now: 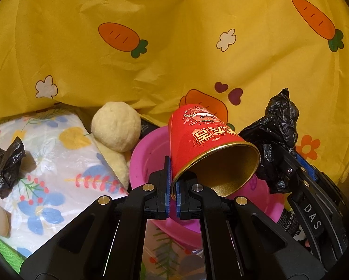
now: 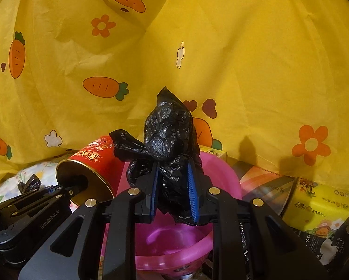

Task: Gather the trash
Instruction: 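Carry the black bag and red can over the pink bucket with both tools, then open both tools to drop the bag and can into the pink bucket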

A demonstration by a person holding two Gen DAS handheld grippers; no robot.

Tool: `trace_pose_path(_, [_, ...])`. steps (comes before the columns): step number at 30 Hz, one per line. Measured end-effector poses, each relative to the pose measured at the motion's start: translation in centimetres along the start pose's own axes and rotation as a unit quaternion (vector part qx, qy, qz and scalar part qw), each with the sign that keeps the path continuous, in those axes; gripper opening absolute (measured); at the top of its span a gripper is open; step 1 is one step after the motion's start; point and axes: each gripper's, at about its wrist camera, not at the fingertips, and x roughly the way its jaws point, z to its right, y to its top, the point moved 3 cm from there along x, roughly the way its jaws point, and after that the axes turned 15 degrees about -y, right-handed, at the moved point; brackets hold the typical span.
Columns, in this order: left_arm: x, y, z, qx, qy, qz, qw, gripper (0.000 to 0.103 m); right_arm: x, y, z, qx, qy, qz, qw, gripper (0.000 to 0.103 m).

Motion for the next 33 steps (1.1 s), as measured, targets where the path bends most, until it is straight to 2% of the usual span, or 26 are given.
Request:
trace_pose_path(10, [0.8, -0.3, -0.6, -0.007, -0.007, -0.009, 0.9999, 0.003, 1.1, 0.1, 0.3, 0.008, 0.003, -0.012, 1.0, 0.03])
trace_pose_path(11, [0.9, -0.3, -0.6, -0.006, -0.011, -0.01, 0.9999, 0.007, 1.2, 0.2, 0.3, 0.008, 0.004, -0.013, 1.0, 0.032])
trace_pose_path(12, [0.9, -0.3, -0.6, -0.005, -0.015, -0.011, 0.9998, 0.011, 1.2, 0.2, 0.3, 0.007, 0.006, -0.013, 1.0, 0.038])
trace_pose_path(13, [0.9, -0.3, -0.7, -0.005, -0.013, -0.011, 0.9998, 0.023, 1.2, 0.2, 0.3, 0.007, 0.007, -0.011, 1.0, 0.043])
trace_pose_path(14, [0.7, -0.4, -0.8, -0.008, -0.011, -0.008, 0.9999, 0.041, 1.1, 0.3, 0.4, 0.007, 0.005, -0.008, 1.0, 0.049])
trace_pose_path(15, [0.3, -0.4, -1.1, -0.014, -0.012, -0.001, 0.9998, 0.049, 1.0, 0.3, 0.5, 0.008, 0.004, -0.007, 1.0, 0.05])
trace_pose_path(16, [-0.2, -0.4, -1.4, -0.019, -0.007, 0.009, 0.9998, 0.065, 0.9, 0.3, 0.6, 0.01, 0.004, -0.007, 1.0, 0.05])
trace_pose_path(17, [-0.8, -0.4, -1.6, -0.022, 0.005, 0.022, 0.9995, 0.075, 0.8, 0.3, 0.7, 0.012, 0.004, -0.007, 1.0, 0.052])
trace_pose_path(20, [-2.7, -0.4, -2.2, -0.019, 0.035, 0.053, 0.9978, 0.093, 0.3, 0.3, 0.9, 0.017, 0.003, -0.002, 1.0, 0.061])
trace_pose_path(27, [-7.3, -1.3, -2.6, -0.013, 0.086, 0.079, 0.993, 0.097, -2.4, 0.0, 0.8, 0.016, 0.001, 0.021, 1.0, 0.085])
trace_pose_path(33, [-11.0, -2.7, -1.8, -0.001, 0.118, 0.091, 0.9888, 0.097, -4.8, -0.9, 0.2, 0.003, 0.002, 0.028, 1.0, 0.089])
